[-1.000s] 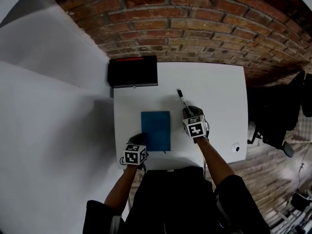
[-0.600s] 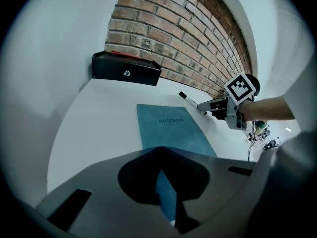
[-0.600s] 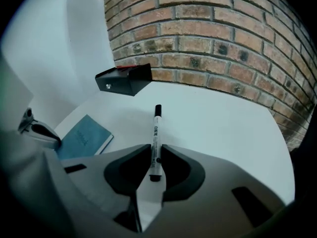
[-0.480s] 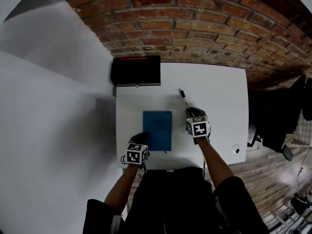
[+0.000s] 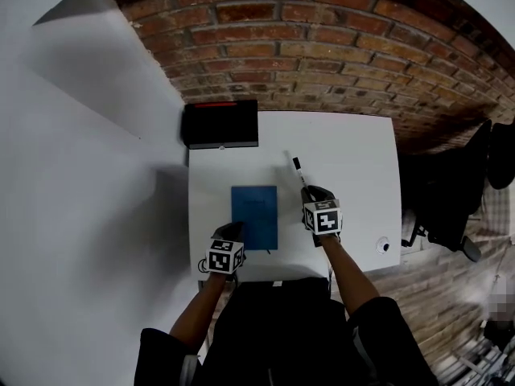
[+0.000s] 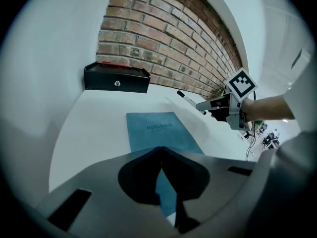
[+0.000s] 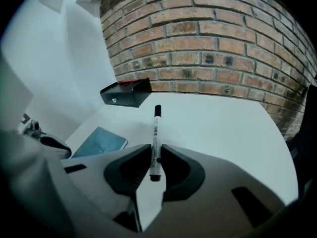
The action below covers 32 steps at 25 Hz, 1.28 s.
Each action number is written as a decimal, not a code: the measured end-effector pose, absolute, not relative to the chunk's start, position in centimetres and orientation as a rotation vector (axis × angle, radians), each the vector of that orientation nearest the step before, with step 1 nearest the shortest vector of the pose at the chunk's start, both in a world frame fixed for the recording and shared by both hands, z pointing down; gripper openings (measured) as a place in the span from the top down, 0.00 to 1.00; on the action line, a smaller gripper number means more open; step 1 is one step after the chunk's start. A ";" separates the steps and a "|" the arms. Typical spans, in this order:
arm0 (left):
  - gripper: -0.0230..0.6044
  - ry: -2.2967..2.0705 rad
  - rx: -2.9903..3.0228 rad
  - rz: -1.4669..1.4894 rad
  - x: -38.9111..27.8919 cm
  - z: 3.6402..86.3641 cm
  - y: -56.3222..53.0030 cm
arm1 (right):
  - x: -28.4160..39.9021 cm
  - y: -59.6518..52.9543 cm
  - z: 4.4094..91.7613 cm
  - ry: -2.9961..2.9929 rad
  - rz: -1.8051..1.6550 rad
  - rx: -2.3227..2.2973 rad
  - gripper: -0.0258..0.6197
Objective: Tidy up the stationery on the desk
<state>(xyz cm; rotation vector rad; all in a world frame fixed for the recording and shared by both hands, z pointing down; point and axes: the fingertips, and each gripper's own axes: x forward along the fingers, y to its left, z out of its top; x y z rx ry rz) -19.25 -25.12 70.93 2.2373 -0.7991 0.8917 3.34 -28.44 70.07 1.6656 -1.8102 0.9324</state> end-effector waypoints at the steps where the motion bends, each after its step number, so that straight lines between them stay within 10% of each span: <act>1: 0.94 -0.792 2.246 0.894 -19.2 70.8 -24.9 | 3.3 -28.0 69.8 -1.815 0.951 1.682 0.84; 32: 0.94 -0.793 2.313 0.827 -19.4 67.7 -20.5 | -5.7 -17.5 71.7 -1.931 1.687 1.708 0.83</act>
